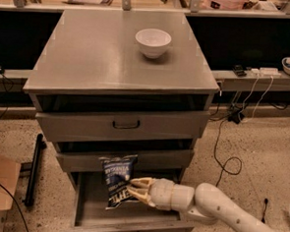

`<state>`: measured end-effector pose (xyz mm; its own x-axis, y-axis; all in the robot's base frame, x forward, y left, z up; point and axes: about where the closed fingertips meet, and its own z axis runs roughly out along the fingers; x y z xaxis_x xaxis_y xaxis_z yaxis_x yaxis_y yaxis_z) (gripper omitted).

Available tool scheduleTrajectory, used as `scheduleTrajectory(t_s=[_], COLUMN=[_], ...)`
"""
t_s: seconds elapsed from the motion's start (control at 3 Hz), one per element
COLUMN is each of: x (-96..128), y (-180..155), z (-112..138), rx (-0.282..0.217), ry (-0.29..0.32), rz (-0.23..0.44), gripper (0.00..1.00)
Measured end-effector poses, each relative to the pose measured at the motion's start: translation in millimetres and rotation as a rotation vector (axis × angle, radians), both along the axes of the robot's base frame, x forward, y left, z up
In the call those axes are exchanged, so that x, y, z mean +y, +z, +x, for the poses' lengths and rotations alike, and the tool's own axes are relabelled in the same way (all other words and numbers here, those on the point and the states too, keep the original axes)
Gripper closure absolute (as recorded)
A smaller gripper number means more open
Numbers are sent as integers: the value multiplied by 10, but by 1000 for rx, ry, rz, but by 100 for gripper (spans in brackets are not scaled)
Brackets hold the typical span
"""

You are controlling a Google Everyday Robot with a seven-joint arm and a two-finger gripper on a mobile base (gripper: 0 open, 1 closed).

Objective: Pick blue chip bag from bottom drawer and place on counter

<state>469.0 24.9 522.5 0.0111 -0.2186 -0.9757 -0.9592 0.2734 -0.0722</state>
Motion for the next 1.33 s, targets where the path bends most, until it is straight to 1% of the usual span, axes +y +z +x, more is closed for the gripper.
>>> scheduleTrajectory(t_s=[0.33,0.67,1.0,1.33], x=[-596,-783,-612,-572], y=[1103,2190,3261,3581], z=[218,409,567,604], rx=[-139,-301,-445,-493], ry=[-89,-130,-139,-144], rz=[-23,-83,-125,-147], gripper=[100,100,100,100])
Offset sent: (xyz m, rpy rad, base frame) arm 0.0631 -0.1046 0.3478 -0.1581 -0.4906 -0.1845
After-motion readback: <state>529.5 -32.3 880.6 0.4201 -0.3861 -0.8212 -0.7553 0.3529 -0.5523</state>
